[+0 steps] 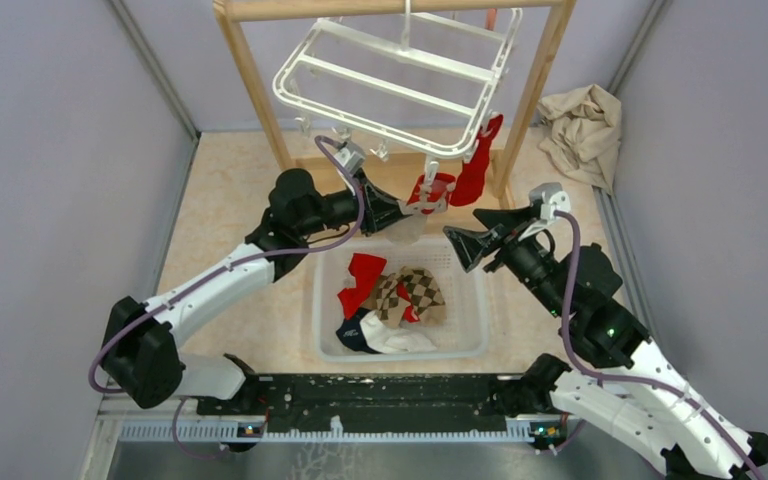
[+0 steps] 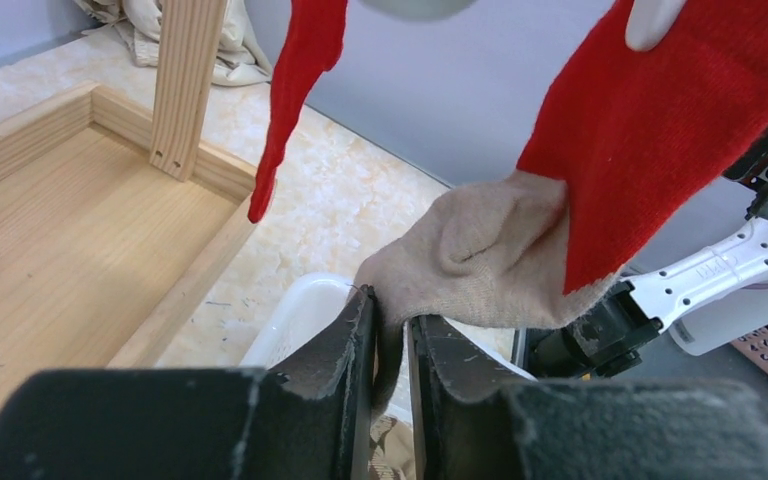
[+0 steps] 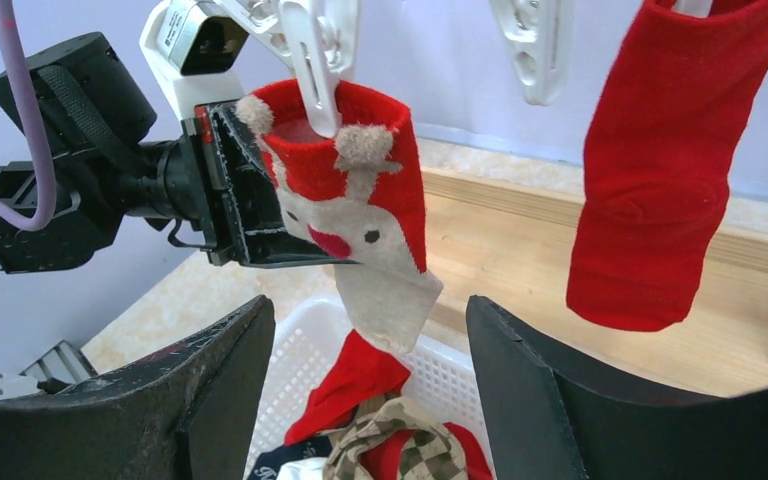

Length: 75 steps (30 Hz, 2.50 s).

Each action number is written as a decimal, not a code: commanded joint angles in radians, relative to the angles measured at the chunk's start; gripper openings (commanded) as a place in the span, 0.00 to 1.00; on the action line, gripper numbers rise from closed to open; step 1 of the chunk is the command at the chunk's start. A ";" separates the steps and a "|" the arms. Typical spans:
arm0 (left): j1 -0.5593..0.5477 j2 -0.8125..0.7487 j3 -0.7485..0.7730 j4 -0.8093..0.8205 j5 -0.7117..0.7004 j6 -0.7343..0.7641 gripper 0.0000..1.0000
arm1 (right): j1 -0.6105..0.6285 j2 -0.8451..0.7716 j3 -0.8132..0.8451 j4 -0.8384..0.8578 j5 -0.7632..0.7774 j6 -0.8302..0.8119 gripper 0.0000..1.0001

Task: Remove the socks clipped to the hanger
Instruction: Remove the sock from the hanger.

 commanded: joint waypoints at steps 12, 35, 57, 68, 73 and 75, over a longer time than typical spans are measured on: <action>-0.005 -0.047 0.036 0.048 0.119 -0.141 0.27 | -0.006 -0.058 -0.127 0.122 -0.077 0.006 0.71; -0.010 -0.037 -0.118 0.492 0.144 -0.534 0.30 | -0.005 -0.046 -0.357 0.398 -0.182 0.065 0.77; -0.034 0.103 -0.281 0.998 0.095 -0.845 0.45 | -0.005 0.077 -0.387 0.638 -0.262 0.138 0.24; -0.034 0.003 -0.236 0.655 0.066 -0.661 0.66 | -0.006 0.082 -0.312 0.482 -0.212 0.084 0.00; -0.035 -0.050 -0.208 0.494 0.033 -0.573 0.69 | -0.005 0.071 -0.265 0.366 -0.152 0.040 0.00; -0.034 -0.072 -0.191 0.415 0.012 -0.533 0.70 | -0.005 0.068 -0.245 0.327 -0.128 0.023 0.00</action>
